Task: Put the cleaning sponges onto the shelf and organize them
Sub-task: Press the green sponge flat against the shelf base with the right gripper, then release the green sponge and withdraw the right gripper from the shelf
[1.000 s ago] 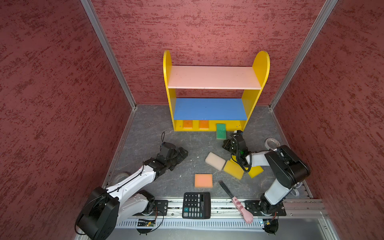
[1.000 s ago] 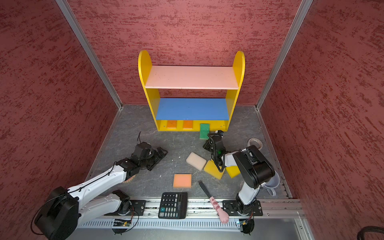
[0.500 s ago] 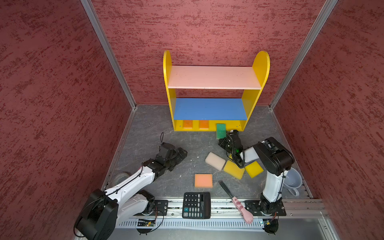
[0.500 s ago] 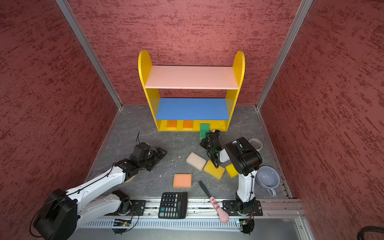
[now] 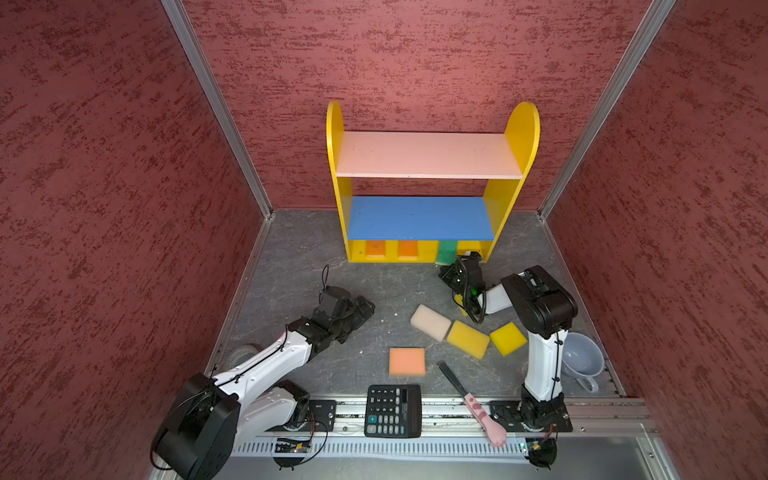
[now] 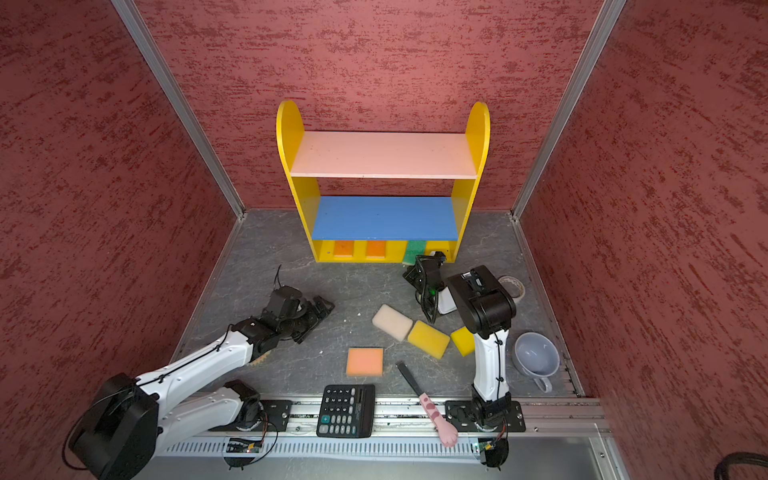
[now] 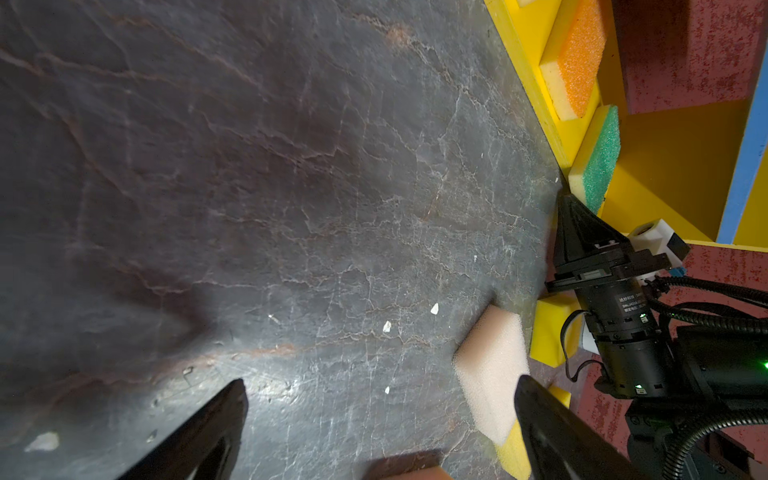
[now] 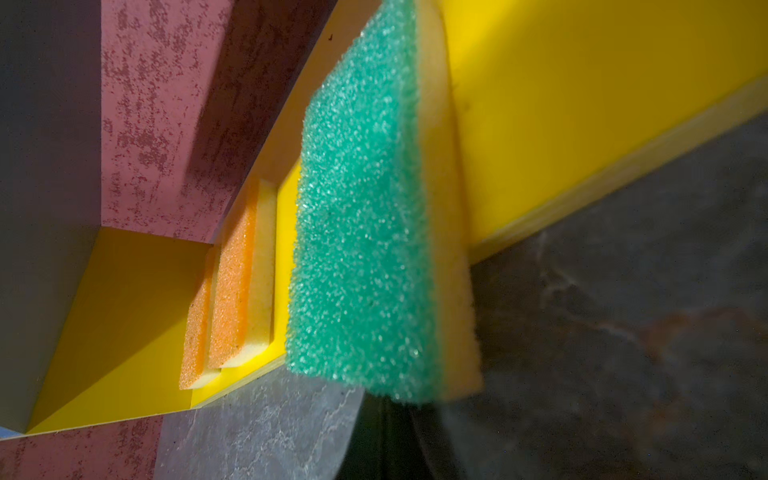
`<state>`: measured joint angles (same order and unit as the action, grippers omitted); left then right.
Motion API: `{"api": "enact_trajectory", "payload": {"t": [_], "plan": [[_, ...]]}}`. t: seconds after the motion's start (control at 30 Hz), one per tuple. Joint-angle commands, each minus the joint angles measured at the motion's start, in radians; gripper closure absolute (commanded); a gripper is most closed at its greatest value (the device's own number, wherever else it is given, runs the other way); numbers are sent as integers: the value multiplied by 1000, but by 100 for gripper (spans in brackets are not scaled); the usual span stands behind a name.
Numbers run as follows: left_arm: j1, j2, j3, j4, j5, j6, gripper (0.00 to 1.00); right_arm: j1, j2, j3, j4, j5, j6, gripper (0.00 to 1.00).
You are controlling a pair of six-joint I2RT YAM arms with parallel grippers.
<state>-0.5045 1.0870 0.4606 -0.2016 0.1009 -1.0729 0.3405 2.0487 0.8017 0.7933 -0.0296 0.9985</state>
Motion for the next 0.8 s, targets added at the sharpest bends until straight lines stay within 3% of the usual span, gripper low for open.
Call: {"api": "enact_trajectory", "payload": {"t": [0.0, 0.43, 0.77], "plan": [[4, 14, 6, 12, 5, -8, 1, -17, 18, 12, 6, 27, 35, 100], [4, 65, 24, 34, 18, -3, 1, -102, 8, -46, 77, -9, 73, 100], [3, 86, 36, 46, 31, -4, 1, -109, 40, -103, 180, -65, 135, 100]]}}
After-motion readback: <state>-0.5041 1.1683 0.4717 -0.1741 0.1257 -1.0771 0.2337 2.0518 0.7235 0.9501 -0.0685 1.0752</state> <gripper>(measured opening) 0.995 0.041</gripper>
